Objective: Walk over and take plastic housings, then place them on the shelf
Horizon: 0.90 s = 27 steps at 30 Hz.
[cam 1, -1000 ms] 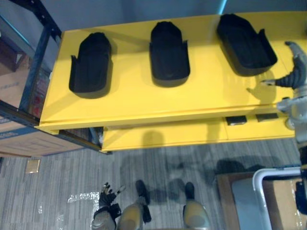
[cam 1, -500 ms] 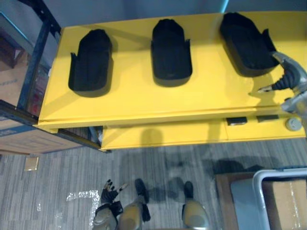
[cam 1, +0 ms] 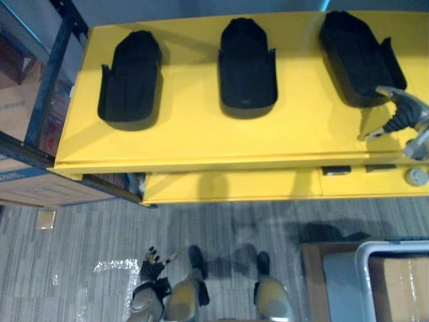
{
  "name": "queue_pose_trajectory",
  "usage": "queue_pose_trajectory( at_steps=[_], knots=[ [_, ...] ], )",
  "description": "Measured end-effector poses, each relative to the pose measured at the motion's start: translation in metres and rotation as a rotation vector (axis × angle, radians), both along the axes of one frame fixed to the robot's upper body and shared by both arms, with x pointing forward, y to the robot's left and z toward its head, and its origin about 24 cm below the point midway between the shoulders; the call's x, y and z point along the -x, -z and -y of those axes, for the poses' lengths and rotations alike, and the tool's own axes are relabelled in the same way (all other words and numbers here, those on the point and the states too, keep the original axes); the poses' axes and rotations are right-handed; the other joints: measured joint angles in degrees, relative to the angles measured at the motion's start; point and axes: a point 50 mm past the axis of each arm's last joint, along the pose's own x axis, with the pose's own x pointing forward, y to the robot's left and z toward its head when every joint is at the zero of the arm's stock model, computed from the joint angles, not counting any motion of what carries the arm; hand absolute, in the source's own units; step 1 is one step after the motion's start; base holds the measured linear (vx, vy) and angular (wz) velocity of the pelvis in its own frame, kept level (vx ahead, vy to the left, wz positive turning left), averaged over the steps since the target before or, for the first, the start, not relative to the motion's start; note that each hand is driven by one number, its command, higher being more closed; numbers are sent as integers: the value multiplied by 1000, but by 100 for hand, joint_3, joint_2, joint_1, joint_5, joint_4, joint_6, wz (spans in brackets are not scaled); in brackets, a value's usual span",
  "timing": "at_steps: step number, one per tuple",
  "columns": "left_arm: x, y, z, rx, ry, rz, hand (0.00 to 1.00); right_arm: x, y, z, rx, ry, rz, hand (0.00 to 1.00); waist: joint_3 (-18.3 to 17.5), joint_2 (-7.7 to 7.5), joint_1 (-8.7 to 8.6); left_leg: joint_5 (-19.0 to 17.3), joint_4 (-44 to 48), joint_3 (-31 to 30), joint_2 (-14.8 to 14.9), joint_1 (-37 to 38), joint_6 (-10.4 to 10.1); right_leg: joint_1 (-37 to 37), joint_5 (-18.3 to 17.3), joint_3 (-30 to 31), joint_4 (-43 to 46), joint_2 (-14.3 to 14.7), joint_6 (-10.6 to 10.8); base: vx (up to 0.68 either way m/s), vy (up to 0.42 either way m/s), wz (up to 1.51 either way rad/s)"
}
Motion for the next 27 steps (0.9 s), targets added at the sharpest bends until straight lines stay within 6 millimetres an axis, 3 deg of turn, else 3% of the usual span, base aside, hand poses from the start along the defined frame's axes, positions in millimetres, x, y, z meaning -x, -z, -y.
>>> queue_pose_trajectory(
  at_steps=[11, 27],
  knots=[
    [1, 0, -2, -2, -7, -8, 0, -1, -8, -1, 13, -29, -109, 0, 7, -16, 7, 10, -2, -2, 21, 16, -13, 16, -3, -5, 2, 16, -2, 0, 0, 0],
    [2, 1, -6, -27, -5, -22, 0, 0, 1, -4, -53, -89, -226, 0, -1, -157, 11, 48, -3, 13, 162, 115, -71, 120, 10, -7, -33, 147, -30, 0, 0, 0]
  ],
)
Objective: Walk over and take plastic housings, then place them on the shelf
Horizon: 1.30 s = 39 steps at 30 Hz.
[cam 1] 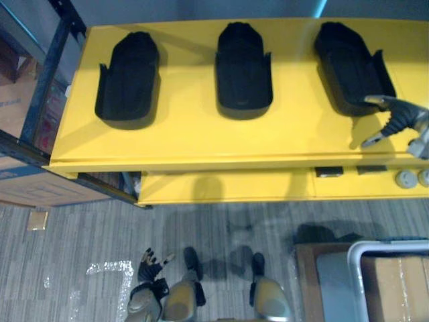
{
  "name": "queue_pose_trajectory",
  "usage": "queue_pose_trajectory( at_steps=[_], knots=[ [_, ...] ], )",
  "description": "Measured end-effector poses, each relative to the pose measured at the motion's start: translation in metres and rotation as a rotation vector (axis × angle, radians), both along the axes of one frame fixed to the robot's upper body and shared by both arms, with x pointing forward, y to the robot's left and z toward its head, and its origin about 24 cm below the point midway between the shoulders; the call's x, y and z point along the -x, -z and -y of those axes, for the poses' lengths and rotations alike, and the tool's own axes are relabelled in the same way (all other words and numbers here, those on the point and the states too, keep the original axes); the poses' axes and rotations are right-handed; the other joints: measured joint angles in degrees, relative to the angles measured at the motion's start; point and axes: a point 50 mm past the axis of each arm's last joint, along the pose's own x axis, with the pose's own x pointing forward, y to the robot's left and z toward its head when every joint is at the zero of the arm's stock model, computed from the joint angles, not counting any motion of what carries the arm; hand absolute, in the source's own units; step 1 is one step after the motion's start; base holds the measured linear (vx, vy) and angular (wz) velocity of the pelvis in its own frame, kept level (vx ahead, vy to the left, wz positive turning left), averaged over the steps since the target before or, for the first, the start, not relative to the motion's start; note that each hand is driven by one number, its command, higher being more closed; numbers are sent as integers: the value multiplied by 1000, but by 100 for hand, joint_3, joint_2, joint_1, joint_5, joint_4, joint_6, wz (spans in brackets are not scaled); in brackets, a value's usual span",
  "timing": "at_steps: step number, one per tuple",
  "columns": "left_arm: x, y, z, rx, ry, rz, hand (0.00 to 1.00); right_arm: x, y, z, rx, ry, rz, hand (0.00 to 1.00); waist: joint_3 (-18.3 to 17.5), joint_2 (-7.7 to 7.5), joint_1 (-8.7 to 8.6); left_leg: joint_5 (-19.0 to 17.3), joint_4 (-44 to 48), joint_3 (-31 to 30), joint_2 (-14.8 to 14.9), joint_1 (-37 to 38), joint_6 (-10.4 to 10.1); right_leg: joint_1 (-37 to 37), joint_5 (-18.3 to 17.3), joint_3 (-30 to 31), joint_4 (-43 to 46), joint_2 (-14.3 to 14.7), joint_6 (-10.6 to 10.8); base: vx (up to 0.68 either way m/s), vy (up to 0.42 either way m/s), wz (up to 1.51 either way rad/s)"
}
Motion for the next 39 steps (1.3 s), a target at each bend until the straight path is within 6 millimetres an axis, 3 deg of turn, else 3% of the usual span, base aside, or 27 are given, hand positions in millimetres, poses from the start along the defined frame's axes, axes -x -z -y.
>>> queue_pose_trajectory(
  at_steps=[6, 11, 14, 15, 17, 19, 22, 24, 27, 29, 30, 32, 35, 39],
  knots=[
    [1, 1, 0, -3, 7, -9, 0, 3, 11, 3, -16, 2, -40, 0, -46, -87, 5, 20, 0, 1, 66, 4, -30, 4, 6, 0, -9, 56, -20, 0, 0, 0],
    [1, 1, 0, -4, 7, -10, 0, 3, 12, 6, 11, 49, 86, 0, -57, -104, 7, 20, 0, 4, 68, 19, -30, 22, 13, 1, -18, 59, -23, 0, 0, 0],
    [1, 1, 0, -5, 7, -10, 0, 3, -1, 7, 54, 93, 319, 0, -63, -105, 7, 21, 0, 11, 73, 19, -31, 36, 38, 4, -54, 66, -30, 0, 0, 0],
    [1, 1, 0, -6, 5, -11, 0, 6, -15, 7, 63, 119, 502, 0, -65, -103, 8, 22, 0, 15, 78, 21, -33, 55, 63, 5, -95, 74, -32, 0, 0, 0],
    [2, 1, 0, -7, 4, -12, 0, 12, -31, 6, 50, 140, 670, 0, -66, -100, 4, 22, 0, 23, 83, 39, -33, 99, 92, 7, -152, 82, -29, 13, -2, -2],
    [4, 3, -1, -13, -3, -11, 0, 27, -61, 4, -48, 177, 1019, 0, -172, -96, 5, 21, 0, 42, 85, 90, -35, 166, 110, 16, -224, 89, -28, 30, -5, -4],
    [14, 10, -2, -17, -12, -51, 0, 50, -69, -3, -172, 185, 1315, 0, -539, -118, -13, -7, 0, 48, 93, 113, -72, 224, 117, 22, -324, 130, -27, 37, -21, -2],
    [20, 14, -2, -19, -18, -72, 0, 59, -58, -8, -228, 184, 1376, 0, -753, -157, -48, -17, 0, 55, 103, 132, -86, 244, 118, 37, -356, 141, -28, 51, -25, -6],
    [29, 19, -3, -27, -16, -105, 0, 73, -13, -14, -330, 258, 1363, 0, -939, -253, -158, -62, -5, 102, 126, 332, -141, 409, 108, 122, -418, 146, -34, 11, -3, -17],
    [35, 22, -3, -38, -8, -137, 0, 93, 40, -8, -409, 427, 1283, 0, -1073, -313, -269, -127, -7, 144, 152, 401, -185, 427, 32, 180, -421, 163, -82, -31, 4, -13],
    [37, 24, -4, -39, -14, -148, 0, 99, 54, -6, -431, 473, 1258, 0, -1111, -326, -315, -143, -8, 152, 157, 404, -206, 424, 27, 198, -422, 168, -78, -29, 6, -18],
    [48, 27, -9, -41, -61, -183, 0, 122, 100, -4, -531, 612, 1148, 0, -1222, -374, -442, -228, -8, 325, 184, 515, -255, 420, 29, 324, -417, 173, -76, -22, 13, -37],
    [63, 31, -15, -49, -92, -227, 0, 147, 133, -8, -553, 672, 1015, 0, -1427, -343, -586, -301, -6, 463, 186, 624, -259, 443, 30, 438, -426, 188, -76, 8, 10, -31],
    [67, 34, -16, -55, -101, -265, 0, 155, 152, -15, -726, 666, 926, 0, -1560, -314, -662, -337, -6, 513, 192, 700, -227, 522, 29, 452, -469, 208, -78, 7, -2, -8]
  ],
)
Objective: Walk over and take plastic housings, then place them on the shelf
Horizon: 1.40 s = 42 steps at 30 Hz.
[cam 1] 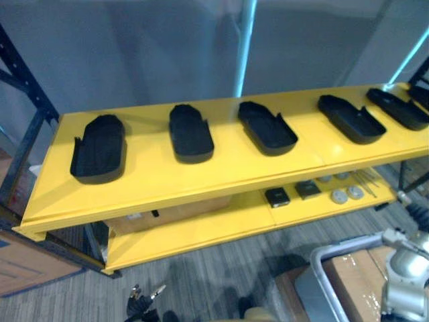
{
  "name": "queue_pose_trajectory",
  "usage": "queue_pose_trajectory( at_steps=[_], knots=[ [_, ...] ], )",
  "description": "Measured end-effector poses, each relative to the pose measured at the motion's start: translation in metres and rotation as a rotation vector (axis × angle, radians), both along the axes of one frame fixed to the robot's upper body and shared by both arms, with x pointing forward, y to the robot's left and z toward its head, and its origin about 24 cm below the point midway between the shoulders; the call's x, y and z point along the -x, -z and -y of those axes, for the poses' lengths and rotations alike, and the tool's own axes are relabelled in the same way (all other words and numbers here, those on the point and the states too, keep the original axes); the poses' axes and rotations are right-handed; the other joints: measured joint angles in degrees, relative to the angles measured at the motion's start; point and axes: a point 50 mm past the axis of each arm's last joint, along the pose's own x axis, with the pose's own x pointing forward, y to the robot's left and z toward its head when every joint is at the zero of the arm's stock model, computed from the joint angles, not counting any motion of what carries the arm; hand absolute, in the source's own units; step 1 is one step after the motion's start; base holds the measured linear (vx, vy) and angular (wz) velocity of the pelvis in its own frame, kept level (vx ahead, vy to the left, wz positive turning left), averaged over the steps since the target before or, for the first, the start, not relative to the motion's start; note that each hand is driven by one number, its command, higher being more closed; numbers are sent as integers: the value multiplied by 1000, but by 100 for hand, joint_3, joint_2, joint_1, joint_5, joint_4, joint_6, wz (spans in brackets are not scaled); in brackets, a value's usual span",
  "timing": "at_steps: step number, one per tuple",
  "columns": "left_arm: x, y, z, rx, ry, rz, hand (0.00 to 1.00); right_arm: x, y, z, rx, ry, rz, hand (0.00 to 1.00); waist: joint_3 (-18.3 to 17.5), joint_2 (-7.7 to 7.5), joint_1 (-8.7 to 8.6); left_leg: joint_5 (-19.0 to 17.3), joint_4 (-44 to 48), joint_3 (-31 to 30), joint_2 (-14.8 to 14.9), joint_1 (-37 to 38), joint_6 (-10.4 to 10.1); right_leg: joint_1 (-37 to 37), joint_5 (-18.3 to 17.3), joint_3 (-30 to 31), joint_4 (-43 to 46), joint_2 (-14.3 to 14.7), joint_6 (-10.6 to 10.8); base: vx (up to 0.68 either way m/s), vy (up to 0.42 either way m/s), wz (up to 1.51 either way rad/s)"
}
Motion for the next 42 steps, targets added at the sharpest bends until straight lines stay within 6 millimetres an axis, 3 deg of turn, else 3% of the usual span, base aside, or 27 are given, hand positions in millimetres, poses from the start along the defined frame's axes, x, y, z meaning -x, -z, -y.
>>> queue_pose_trajectory(
  at_steps=[2, 8, 14, 18, 21, 25, 29, 34, 42],
  knots=[
    [5, 1, -1, -5, -34, -11, 0, -2, -1, -8, -47, -69, 41, 0, -51, 25, 12, 5, -1, 64, 11, 7, -10, -32, 6, 53, -2, -13, -9, 17, 10, -12],
    [43, 7, -3, -12, -86, -103, 0, -2, -3, -35, -83, -227, 71, 0, -136, 79, 44, -34, -2, 101, 13, 88, -51, -19, -1, 114, 64, -14, -45, 42, 2, -4],
    [44, 6, -6, -27, -86, -103, 0, -9, 7, -48, -138, -342, -9, 0, -128, 86, 103, -55, -1, 97, 7, 86, -50, -18, -5, 104, 62, -20, -56, 17, 1, 0],
    [43, 6, -5, -17, -73, -97, 0, -23, 6, -52, -131, -427, -66, 0, -76, 169, 141, -102, 1, 11, -40, 89, -20, 65, -30, -24, 17, -43, -21, 14, 5, 13],
    [40, 6, -2, -3, -42, -89, 0, -40, 2, -46, -121, -454, -92, 0, -3, 246, 197, -124, 2, -195, -117, 71, 13, 207, -55, -230, -48, -126, 12, 24, 19, 34],
    [37, 7, 2, 6, -7, -87, 0, -68, 5, -35, -293, -531, -69, 0, 78, 372, 386, -117, 6, -329, -184, -6, 14, 224, -69, -370, -38, -188, 22, 35, 19, 18],
    [34, 6, 1, 13, 27, -93, 0, -84, 7, -35, -398, -592, -51, 0, 158, 369, 473, -89, 28, -539, -196, -1, 46, 376, -83, -603, -22, -194, 75, 74, -8, 27],
    [25, 2, -1, 8, 43, -63, 0, -115, -25, -31, -380, -585, 28, 0, 533, 400, 520, -76, 35, -568, -253, 2, 60, 395, -94, -638, -20, -220, 84, 21, 5, 4],
    [22, 5, 15, 61, 95, -52, 0, -120, -63, 20, -278, -286, 71, 0, 844, 810, 519, -53, 35, -754, -398, -24, 96, 346, -153, -682, 108, -362, 168, 4, 23, 5]
  ],
)
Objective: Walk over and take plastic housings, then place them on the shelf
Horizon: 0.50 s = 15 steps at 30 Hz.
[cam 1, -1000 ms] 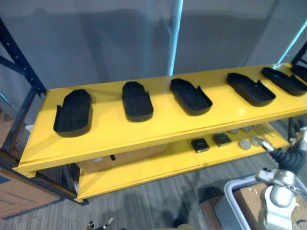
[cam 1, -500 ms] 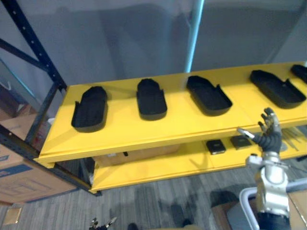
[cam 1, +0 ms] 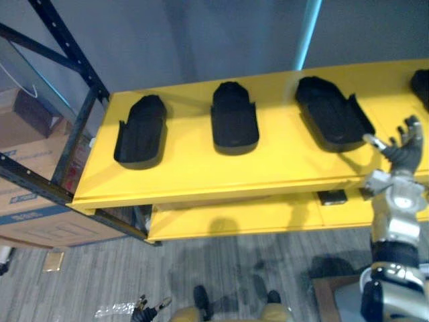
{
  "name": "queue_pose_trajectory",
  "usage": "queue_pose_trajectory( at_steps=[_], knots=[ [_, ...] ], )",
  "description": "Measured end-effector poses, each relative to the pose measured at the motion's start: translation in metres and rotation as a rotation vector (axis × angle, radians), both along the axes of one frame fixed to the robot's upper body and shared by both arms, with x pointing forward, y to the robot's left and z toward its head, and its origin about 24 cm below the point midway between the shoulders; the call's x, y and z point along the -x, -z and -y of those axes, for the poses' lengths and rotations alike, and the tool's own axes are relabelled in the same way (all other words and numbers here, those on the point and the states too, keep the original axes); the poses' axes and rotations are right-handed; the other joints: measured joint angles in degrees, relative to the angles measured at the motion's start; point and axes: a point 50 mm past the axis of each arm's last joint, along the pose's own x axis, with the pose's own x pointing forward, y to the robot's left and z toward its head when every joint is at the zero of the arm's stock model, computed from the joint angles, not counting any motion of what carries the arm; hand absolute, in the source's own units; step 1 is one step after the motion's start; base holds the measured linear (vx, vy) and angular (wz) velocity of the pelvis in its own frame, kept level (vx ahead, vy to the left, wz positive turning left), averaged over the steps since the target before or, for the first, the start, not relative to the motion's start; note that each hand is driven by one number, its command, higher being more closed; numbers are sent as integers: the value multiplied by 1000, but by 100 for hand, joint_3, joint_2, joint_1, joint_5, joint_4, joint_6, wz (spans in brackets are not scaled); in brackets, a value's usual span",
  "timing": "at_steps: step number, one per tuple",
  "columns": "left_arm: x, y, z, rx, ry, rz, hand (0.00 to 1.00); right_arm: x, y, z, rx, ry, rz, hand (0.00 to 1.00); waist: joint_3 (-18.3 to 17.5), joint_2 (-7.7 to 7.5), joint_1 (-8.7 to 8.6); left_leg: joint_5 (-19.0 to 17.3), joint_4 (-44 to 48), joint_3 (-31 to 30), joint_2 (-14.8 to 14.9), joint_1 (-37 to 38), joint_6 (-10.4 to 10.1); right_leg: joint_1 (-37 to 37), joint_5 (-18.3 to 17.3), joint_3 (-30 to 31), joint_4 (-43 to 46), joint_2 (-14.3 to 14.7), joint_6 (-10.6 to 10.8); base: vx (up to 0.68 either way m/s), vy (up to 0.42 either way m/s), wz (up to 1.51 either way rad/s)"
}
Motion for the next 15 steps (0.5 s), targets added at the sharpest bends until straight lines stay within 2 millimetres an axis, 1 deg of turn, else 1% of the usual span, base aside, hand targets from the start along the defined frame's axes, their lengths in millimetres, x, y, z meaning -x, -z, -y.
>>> queue_pose_trajectory(
  at_steps=[2, 7, 8, 9, 12, 15],
  knots=[
    [0, 0, 2, 5, 7, 2, 0, 0, -9, 5, 27, 35, 17, 0, 46, 35, -18, 6, 0, -3, 4, -1, 8, -22, -8, 1, 24, 4, 7, -33, 9, -3],
    [0, 1, 4, 25, -8, 13, 0, 2, -23, 17, 61, 79, 27, 0, 76, 76, -22, 13, -1, -36, -11, -10, 18, -48, -18, -14, 50, -14, 20, -14, 6, 0],
    [0, 0, 4, 24, -7, 16, 0, 0, -25, 18, 63, 72, 25, 0, 98, 78, -32, 16, -1, -48, -13, -11, 23, -52, -23, -23, 46, -18, 22, -51, 8, 13],
    [-1, 0, 5, 27, 1, 21, 0, 1, -31, 25, 88, 61, 14, 0, 154, 84, -43, 28, -1, -112, -9, -52, 36, -59, -44, -99, 47, -36, 31, -52, 7, 17],
    [-1, 0, 7, 37, 10, 22, 0, -4, -39, 31, 94, 22, 0, 0, 203, 156, -35, 48, -1, -121, -14, -115, 61, -127, -39, -115, 60, -55, 37, -21, 6, 6],
    [-1, 1, 9, 45, 20, 23, 0, -10, -41, 34, 81, -62, -32, 0, 210, 190, -33, 58, 1, -140, -42, -175, 75, -164, -30, -144, 100, -85, 52, 21, 9, 4]
  ],
)
